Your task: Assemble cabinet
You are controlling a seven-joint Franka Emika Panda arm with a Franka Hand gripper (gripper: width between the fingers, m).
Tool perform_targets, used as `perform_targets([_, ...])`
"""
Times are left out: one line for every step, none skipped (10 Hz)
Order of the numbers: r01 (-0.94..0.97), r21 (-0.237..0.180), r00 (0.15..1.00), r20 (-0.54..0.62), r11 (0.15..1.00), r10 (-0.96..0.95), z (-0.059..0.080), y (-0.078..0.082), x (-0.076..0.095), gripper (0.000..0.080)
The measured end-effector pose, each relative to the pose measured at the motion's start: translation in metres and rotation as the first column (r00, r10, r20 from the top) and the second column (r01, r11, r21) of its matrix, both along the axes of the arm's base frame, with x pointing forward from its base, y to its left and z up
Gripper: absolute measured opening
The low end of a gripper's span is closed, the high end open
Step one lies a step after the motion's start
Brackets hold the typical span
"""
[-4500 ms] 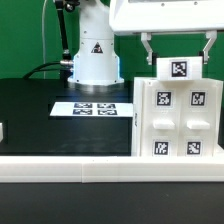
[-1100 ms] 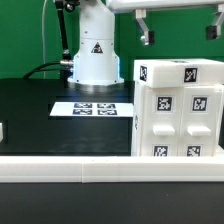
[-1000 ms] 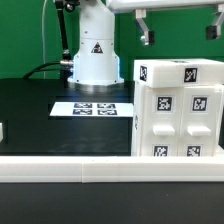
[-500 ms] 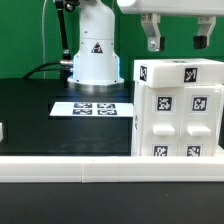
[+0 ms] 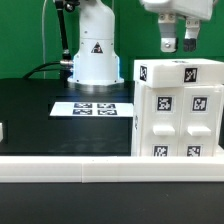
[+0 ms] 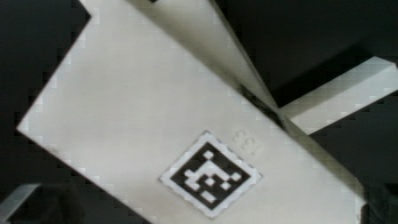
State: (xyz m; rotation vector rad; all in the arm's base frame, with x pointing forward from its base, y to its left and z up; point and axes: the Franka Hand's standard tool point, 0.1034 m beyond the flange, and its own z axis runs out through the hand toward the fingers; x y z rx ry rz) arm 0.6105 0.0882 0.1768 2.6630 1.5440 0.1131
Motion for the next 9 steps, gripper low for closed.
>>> perform_targets([-0.062,-0.013,0.998,-0.014,0.998,0.062,-0.002,0.002,-0.002,0.0797])
perform_targets([-0.185,-0.048,0.983,-0.027,0.982,0.184,-0.005,0.003,-0.002,0.0797])
perform_targets([-0.283,-0.08,0.959,-0.041,0.956,0.281,-0.008,0.006,0.0,0.0797])
perform_targets([-0.357,-0.099,0.934,-0.054,0.929,0.354,-0.012,0.008,0.002,0.0797])
perform_targets([-0.424,-0.107,0.906,-0.068,0.9,0.418,-0.016,0.006,0.003,0.0797])
perform_targets([-0.493,-0.117,0.87,-0.085,0.862,0.486,-0.019,0.003,0.004,0.0797])
perform_targets([-0.533,-0.123,0.846,-0.095,0.837,0.525,-0.021,0.002,0.006,0.0797])
perform_targets([-0.55,-0.126,0.835,-0.101,0.826,0.54,-0.023,0.001,0.006,0.0797])
perform_targets([-0.551,-0.126,0.835,-0.1,0.825,0.542,-0.023,0.0,0.006,0.0797])
